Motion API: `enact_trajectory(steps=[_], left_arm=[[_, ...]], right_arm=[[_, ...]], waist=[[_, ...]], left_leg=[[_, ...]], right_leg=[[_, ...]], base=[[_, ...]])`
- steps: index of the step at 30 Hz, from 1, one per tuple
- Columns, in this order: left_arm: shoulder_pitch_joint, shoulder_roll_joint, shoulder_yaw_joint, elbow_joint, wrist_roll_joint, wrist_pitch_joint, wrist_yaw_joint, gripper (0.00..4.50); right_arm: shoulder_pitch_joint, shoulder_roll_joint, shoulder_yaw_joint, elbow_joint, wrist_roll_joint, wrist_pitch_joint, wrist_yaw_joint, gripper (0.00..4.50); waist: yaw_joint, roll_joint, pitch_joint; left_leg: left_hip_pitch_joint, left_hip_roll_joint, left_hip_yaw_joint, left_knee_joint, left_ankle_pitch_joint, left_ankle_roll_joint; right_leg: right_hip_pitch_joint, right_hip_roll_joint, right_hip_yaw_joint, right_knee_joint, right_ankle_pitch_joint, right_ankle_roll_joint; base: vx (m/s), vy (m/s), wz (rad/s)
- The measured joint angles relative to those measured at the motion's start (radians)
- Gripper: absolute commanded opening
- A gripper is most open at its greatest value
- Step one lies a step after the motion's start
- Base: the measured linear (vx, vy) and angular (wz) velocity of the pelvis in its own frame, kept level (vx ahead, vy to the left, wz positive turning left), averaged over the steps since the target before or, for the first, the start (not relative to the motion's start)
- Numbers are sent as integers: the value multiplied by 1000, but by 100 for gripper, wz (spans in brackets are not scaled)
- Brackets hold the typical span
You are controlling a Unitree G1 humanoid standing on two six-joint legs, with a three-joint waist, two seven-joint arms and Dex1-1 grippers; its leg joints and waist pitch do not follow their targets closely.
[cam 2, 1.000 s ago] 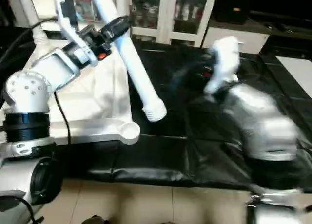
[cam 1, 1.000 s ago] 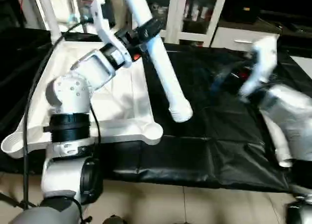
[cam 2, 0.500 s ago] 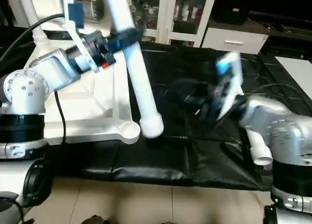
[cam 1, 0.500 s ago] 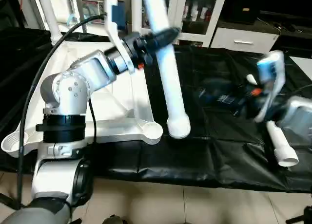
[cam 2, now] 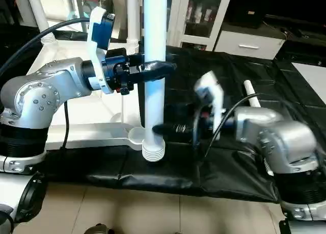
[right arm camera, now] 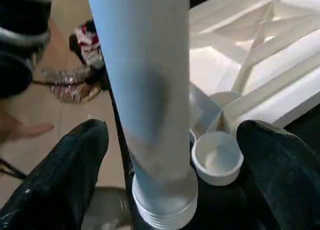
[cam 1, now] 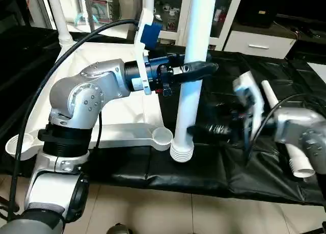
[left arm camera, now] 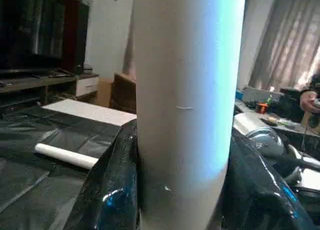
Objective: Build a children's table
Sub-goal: Pick table leg
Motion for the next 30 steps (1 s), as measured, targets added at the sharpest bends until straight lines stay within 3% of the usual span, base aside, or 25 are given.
enact_trajectory(steps=[8, 16, 17, 30], left_arm=[[-1, 9, -34, 3, 25, -7, -20, 175], [-3, 9, -40, 21, 28, -7, -19, 175], [-3, 9, -40, 21, 28, -7, -19, 175], [-29, -4, -37, 42, 28, -7, -17, 175]], right_arm=[[-8, -9, 95, 0, -100, -93, 27, 450], [-9, 12, 138, 0, -136, -133, 28, 450], [-8, 14, 142, 0, -138, -134, 28, 420], [-6, 39, 166, 13, -163, -166, 35, 318]], waist=[[0, -6, 1], [0, -8, 0], [0, -8, 0], [1, -8, 0]], left_leg=[[0, 0, 0, 0, 0, 0], [0, 0, 0, 0, 0, 0], [0, 0, 0, 0, 0, 0], [0, 0, 0, 0, 0, 0]], right_leg=[[0, 0, 0, 1, 0, 0], [0, 0, 0, 1, 3, -5], [0, 0, 0, 1, 3, -5], [0, 0, 0, 1, 3, -6]], base=[[0, 0, 0], [0, 0, 0], [0, 0, 0], [0, 0, 0]])
